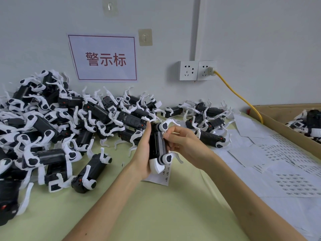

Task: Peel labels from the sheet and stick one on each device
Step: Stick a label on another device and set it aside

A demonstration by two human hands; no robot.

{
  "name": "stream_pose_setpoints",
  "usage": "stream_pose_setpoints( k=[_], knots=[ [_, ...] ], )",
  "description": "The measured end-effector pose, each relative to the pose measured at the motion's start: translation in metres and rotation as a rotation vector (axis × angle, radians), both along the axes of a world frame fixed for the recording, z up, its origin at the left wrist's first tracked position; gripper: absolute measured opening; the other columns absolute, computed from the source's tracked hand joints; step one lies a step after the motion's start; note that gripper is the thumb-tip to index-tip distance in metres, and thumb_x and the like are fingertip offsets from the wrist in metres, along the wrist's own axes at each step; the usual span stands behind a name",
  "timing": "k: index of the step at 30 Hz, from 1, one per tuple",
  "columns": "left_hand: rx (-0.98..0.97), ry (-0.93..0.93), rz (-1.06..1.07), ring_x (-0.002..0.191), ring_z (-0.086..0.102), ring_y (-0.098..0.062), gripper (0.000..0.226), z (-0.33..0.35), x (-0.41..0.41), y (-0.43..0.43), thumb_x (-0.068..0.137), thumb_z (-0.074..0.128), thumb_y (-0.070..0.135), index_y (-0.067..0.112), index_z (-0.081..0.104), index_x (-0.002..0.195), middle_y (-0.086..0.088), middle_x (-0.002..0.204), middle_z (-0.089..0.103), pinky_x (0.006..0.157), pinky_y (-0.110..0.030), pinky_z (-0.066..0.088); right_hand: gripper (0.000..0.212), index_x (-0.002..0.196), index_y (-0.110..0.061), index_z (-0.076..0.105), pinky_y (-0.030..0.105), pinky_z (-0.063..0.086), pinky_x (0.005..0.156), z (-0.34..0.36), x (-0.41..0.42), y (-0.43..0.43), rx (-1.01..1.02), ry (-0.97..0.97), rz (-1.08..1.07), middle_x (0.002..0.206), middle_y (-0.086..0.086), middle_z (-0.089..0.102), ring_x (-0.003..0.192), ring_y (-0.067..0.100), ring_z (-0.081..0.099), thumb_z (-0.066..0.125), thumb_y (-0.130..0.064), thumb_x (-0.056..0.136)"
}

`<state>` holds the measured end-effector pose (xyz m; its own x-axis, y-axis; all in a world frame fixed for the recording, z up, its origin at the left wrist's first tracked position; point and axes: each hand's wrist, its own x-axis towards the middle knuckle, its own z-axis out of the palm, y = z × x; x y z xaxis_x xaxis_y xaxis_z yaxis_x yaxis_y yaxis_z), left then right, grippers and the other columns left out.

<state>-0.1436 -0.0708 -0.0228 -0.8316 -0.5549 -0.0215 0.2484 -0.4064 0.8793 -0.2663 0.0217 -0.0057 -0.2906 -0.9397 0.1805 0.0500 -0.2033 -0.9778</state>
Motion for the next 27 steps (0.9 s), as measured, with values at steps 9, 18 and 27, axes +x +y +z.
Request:
stream_pose_setpoints(
  k=[9, 18, 27],
  knots=[
    [0.122, 0.01, 0.022, 0.065, 0.061, -0.018, 0.055, -0.0029, 0.0007, -0.0073, 0.094, 0.051, 0.061, 0.013, 0.076, 0.09, -0.007, 0.077, 0.062, 0.058, -0.03, 0.052, 0.043, 0.118, -0.031, 0.06, 0.026, 0.051, 0.082, -0.0038, -0.0058, -0.0029, 0.066, 0.28, -0.356, 0.11, -0.003, 0.065, 0.092, 0.012, 0.07, 0.082, -0.041, 0.083],
    [0.206, 0.115, -0.047, 0.07, 0.066, -0.012, 0.049, -0.0032, -0.001, -0.0073, 0.09, 0.056, 0.06, 0.019, 0.083, 0.089, 0.0, 0.084, 0.07, 0.062, -0.031, 0.055, 0.02, 0.107, -0.028, 0.066, 0.017, 0.048, 0.068, -0.0051, -0.0093, -0.0039, -0.043, 0.315, -0.246, 0.085, -0.014, 0.069, 0.075, 0.009, 0.067, 0.078, -0.025, 0.091],
    [0.093, 0.003, -0.193, 0.068, 0.066, -0.024, 0.049, 0.0019, 0.0015, -0.0071, 0.098, 0.055, 0.056, 0.012, 0.075, 0.089, -0.007, 0.085, 0.069, 0.075, -0.049, 0.056, 0.039, 0.117, -0.034, 0.068, 0.025, 0.042, 0.083, 0.0037, -0.0106, 0.0026, -0.014, 0.302, -0.286, 0.113, -0.011, 0.068, 0.099, 0.002, 0.062, 0.057, -0.056, 0.086]
  ],
)
